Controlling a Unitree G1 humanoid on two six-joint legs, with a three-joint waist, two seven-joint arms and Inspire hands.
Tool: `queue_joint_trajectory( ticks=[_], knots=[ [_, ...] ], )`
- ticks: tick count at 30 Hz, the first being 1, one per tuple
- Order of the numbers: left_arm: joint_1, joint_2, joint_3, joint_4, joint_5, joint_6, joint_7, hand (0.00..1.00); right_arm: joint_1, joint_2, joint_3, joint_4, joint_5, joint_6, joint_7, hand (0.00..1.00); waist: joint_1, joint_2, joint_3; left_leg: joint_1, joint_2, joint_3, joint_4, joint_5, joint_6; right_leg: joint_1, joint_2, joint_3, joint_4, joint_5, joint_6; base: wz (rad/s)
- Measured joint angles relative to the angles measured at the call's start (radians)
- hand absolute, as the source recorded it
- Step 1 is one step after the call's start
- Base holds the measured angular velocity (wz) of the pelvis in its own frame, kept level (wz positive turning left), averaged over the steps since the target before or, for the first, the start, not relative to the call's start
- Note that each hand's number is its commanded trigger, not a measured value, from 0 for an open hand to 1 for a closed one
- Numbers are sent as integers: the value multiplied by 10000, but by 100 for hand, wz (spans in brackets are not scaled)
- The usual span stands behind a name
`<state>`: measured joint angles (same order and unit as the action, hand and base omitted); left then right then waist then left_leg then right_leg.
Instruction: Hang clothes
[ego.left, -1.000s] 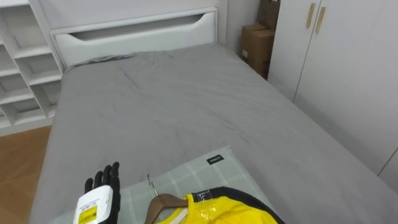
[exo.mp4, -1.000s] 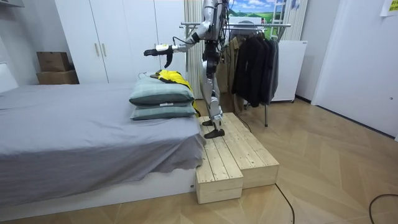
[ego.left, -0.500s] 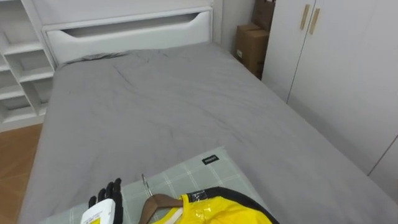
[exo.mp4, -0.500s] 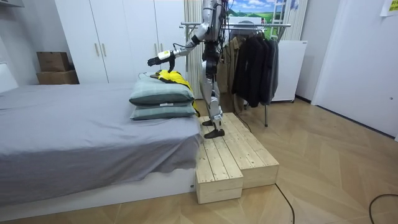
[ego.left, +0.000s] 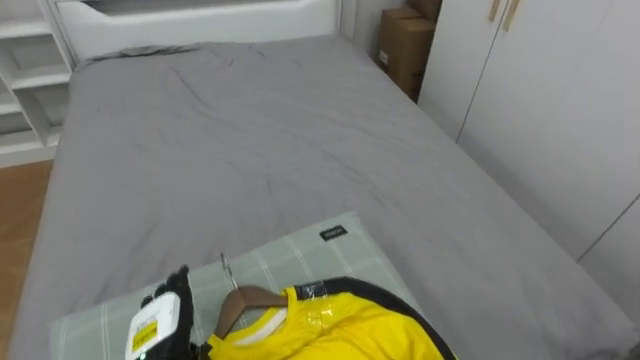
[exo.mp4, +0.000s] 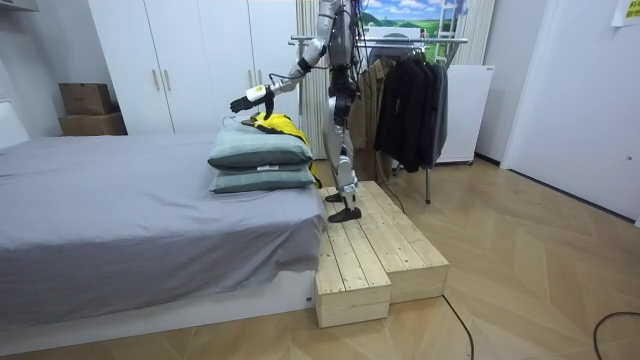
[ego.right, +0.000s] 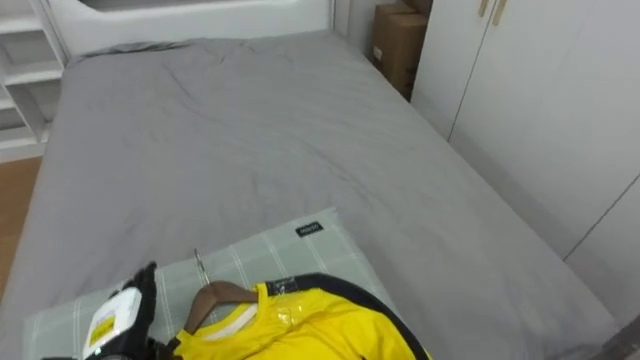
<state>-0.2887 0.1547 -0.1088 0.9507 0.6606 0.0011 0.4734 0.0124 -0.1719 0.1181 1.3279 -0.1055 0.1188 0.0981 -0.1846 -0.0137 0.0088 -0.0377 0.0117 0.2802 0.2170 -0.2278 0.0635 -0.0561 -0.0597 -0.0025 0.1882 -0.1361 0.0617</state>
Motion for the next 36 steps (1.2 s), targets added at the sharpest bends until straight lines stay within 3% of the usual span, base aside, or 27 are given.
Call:
queue_joint_trajectory(
  ticks=[5, 16, 23, 36],
  knots=[
    [-458, 168, 82, 160, -45, -140, 62, 0, -320, 44, 176, 98, 666, -311, -139, 0, -23, -86, 56, -886, 122, -136, 435, 7, -11, -657, 23, -286, -9, 75, -107, 8],
    [-1272, 387, -154, 504, -1023, -201, 5, 0, -858, 47, 676, 349, 1373, -346, -500, 0, -51, -154, 120, -1864, 161, -298, 832, 19, -13, -1359, 28, -375, 10, 77, -112, 3],
    [-1514, 395, -423, 515, -1094, -500, -70, 0, -921, -54, 1037, 311, 1449, -699, -645, 0, -59, -45, 280, -1979, 175, -344, 853, 19, -13, -1427, 22, -471, 12, 77, -112, 3],
    [-1514, 314, -1626, 515, -1103, -514, -321, 0, -1000, -121, 1350, 286, 1574, -755, -651, 0, -163, 3, 292, -1890, 171, -323, 817, 78, -15, -1356, -2, -547, 12, 80, -117, 0]
  ],
)
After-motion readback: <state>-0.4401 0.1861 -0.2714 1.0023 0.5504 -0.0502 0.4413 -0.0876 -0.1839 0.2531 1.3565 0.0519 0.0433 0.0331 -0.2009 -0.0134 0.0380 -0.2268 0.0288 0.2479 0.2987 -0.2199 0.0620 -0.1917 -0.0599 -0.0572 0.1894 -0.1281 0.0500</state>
